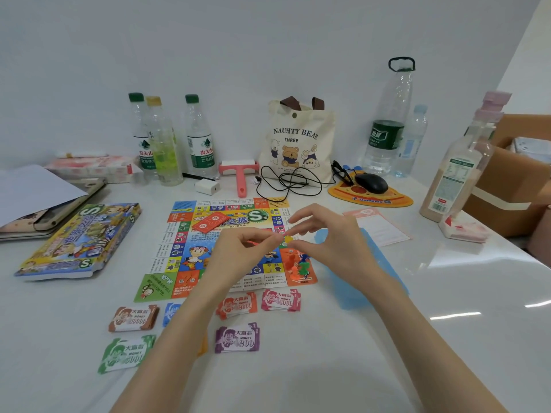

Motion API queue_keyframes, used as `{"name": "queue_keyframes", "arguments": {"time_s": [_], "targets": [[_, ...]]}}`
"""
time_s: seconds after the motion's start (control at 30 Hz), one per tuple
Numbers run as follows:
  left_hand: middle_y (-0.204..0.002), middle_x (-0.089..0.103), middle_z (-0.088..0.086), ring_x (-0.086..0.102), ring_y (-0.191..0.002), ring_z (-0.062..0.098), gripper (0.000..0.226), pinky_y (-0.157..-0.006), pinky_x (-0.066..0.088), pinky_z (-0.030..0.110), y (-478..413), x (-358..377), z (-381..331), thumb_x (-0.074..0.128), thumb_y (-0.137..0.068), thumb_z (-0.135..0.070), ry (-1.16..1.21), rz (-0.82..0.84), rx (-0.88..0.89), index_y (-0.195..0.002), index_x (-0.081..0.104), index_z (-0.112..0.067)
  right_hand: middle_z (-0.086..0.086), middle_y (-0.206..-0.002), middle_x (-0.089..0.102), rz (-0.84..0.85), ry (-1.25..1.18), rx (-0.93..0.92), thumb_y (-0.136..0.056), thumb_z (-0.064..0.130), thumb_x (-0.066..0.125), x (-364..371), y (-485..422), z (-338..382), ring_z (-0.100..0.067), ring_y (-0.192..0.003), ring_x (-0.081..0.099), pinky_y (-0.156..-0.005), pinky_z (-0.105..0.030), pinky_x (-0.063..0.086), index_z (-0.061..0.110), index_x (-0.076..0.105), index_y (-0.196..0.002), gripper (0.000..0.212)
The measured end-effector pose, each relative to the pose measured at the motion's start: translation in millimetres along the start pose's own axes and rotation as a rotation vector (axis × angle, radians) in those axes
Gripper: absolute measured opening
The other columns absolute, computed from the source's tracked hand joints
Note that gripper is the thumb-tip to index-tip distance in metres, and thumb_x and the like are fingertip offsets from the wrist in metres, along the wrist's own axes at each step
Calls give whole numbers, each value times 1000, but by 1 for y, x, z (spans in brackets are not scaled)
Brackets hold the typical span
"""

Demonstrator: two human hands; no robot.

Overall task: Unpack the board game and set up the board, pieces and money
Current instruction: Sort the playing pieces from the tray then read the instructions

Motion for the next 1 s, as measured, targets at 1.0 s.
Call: {"name": "queue_keyframes", "arguments": {"time_s": [1.0], "targets": [[-81,71,-9,54,-61,-2,5,-57,44,8,-3,2,12,69,-87,-26,-96,13,41,-83,72,-25,12,-70,73,25,-170,248,-78,21,79,3,-1,5,-2,-68,67,-61,-9,45,36,63,-88,23]]}}
Point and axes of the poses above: each hand's wrist, its own y-axis away from the middle knuckle, its own x-axis out of the palm, z = x × y, the point moved 1 cm from there along -y, towards the middle knuckle
